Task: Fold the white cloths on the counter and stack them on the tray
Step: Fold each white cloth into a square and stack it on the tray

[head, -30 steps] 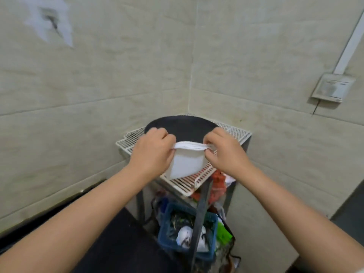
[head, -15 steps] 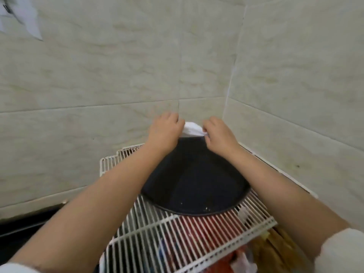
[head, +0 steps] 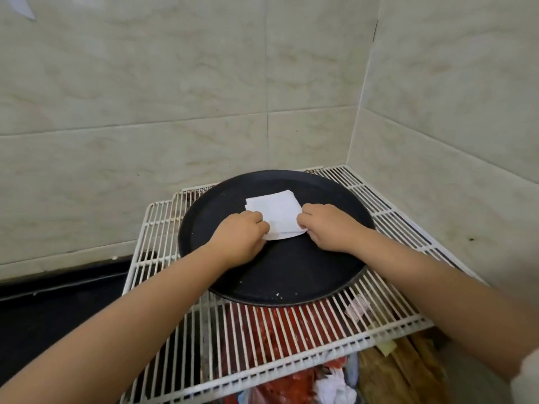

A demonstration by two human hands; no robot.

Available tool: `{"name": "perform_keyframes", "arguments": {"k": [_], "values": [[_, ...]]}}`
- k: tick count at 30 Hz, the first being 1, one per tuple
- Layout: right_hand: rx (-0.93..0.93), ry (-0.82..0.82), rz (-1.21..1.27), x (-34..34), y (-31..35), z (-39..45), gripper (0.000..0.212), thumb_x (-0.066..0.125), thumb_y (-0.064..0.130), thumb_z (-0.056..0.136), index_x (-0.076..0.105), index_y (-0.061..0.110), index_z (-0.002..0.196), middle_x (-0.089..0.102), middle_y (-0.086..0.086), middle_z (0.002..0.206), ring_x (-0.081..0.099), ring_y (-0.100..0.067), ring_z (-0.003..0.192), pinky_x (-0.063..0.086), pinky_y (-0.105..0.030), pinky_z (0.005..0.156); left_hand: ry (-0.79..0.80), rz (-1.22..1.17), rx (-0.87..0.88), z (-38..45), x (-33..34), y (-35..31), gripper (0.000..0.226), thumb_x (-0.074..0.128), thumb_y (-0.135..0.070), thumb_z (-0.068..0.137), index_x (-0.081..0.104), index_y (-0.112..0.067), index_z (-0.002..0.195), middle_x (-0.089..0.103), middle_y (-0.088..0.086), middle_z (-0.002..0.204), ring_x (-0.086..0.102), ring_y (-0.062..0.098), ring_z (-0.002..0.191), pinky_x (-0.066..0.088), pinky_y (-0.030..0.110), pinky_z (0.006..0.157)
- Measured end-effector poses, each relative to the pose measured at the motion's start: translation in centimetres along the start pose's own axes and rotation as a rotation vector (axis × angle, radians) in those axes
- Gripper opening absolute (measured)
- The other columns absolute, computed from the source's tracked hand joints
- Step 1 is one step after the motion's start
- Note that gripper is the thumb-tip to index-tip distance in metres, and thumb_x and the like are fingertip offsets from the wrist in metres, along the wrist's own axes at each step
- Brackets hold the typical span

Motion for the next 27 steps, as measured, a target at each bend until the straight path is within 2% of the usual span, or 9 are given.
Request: {"name": "perform_keyframes", "arguments": {"k": [4, 7, 11, 15, 18, 20, 24, 27], "values": [[0.016, -0.017, -0.111, -1.5, 1.3, -0.4, 0.023, 0.042, 0.014, 0.090, 0.051, 0.010, 0.112, 0.050, -0.008, 0.114, 0.050, -0.027, 0.099, 0.030, -0.032, 0.072, 0.014, 0.112, -0.075, -0.9, -0.6, -0.5, 0.028, 0.038, -0.026, 0.096, 0.055, -0.008, 0.110, 0.054, 0.008, 0.111, 0.050, 0.027, 0.101, 0.038, 0.034, 0.077], [0.060, -0.081, -0.098, -3.7, 3.6, 0.2, 0.029, 0.045, 0.020, 0.091, 0.050, 0.010, 0.118, 0.049, -0.008, 0.119, 0.049, -0.028, 0.104, 0.038, -0.035, 0.080, -0.026, 0.153, -0.265, -2.7, -2.4, 1.3, 0.029, 0.037, -0.029, 0.095, 0.049, -0.011, 0.116, 0.048, 0.006, 0.122, 0.044, 0.026, 0.113, 0.037, 0.034, 0.086], [0.090, -0.200, 0.015, -7.1, 8.9, 2.5, 0.034, 0.048, 0.022, 0.090, 0.048, 0.009, 0.121, 0.048, -0.012, 0.122, 0.046, -0.032, 0.110, 0.038, -0.037, 0.086, -0.073, 0.148, -0.522, -8.6, -5.8, 6.7, 0.029, 0.042, -0.027, 0.093, 0.048, -0.011, 0.116, 0.047, 0.011, 0.126, 0.040, 0.030, 0.121, 0.036, 0.037, 0.093], [-0.039, -0.304, 0.116, -11.0, 20.5, 5.4, 0.035, 0.049, 0.020, 0.088, 0.049, 0.007, 0.121, 0.049, -0.015, 0.123, 0.045, -0.033, 0.115, 0.038, -0.039, 0.091, -0.068, 0.197, -0.725, -20.3, -9.2, 12.2, 0.027, 0.042, -0.024, 0.093, 0.050, -0.009, 0.114, 0.050, 0.012, 0.122, 0.043, 0.031, 0.117, 0.038, 0.037, 0.088], [-0.170, -0.373, 0.177, -13.7, 31.9, 6.8, 0.036, 0.049, 0.020, 0.088, 0.049, 0.007, 0.120, 0.050, -0.015, 0.122, 0.044, -0.033, 0.115, 0.038, -0.039, 0.091, -0.105, 0.252, -0.865, -31.3, -11.9, 15.4, 0.022, 0.040, -0.020, 0.094, 0.051, -0.009, 0.108, 0.054, 0.012, 0.116, 0.046, 0.031, 0.111, 0.036, 0.035, 0.079], [-0.262, -0.406, 0.226, -15.2, 40.0, 6.9, 0.037, 0.049, 0.020, 0.087, 0.049, 0.007, 0.122, 0.050, -0.014, 0.123, 0.045, -0.033, 0.115, 0.038, -0.039, 0.091, -0.120, 0.284, -0.971, -39.5, -13.4, 17.0, 0.022, 0.042, -0.020, 0.093, 0.051, -0.008, 0.109, 0.054, 0.012, 0.115, 0.046, 0.031, 0.110, 0.036, 0.036, 0.078], [-0.407, -0.466, 0.352, -17.2, 54.8, 6.0, 0.044, 0.053, 0.019, 0.084, 0.046, 0.008, 0.126, 0.048, -0.016, 0.126, 0.043, -0.033, 0.117, 0.034, -0.040, 0.095, -0.146, 0.337, -1.189, -55.9, -15.5, 19.4, 0.033, 0.045, -0.028, 0.093, 0.049, -0.007, 0.119, 0.050, 0.015, 0.124, 0.041, 0.032, 0.119, 0.035, 0.040, 0.091], [-0.500, -0.494, 0.414, -17.6, 64.0, 4.9, 0.050, 0.057, 0.022, 0.084, 0.044, 0.006, 0.129, 0.044, -0.019, 0.131, 0.038, -0.033, 0.125, 0.028, -0.047, 0.104, -0.150, 0.407, -1.325, -66.7, -16.6, 19.9, 0.046, 0.046, -0.032, 0.093, 0.042, -0.008, 0.132, 0.038, 0.019, 0.140, 0.028, 0.033, 0.133, 0.023, 0.046, 0.107]]}}
Point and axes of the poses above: each hand's wrist, its own z-axis towards the middle knuckle, its own x-axis out of the palm, y = z × x, the point moved 8 cm from there along z, towards the middle knuckle
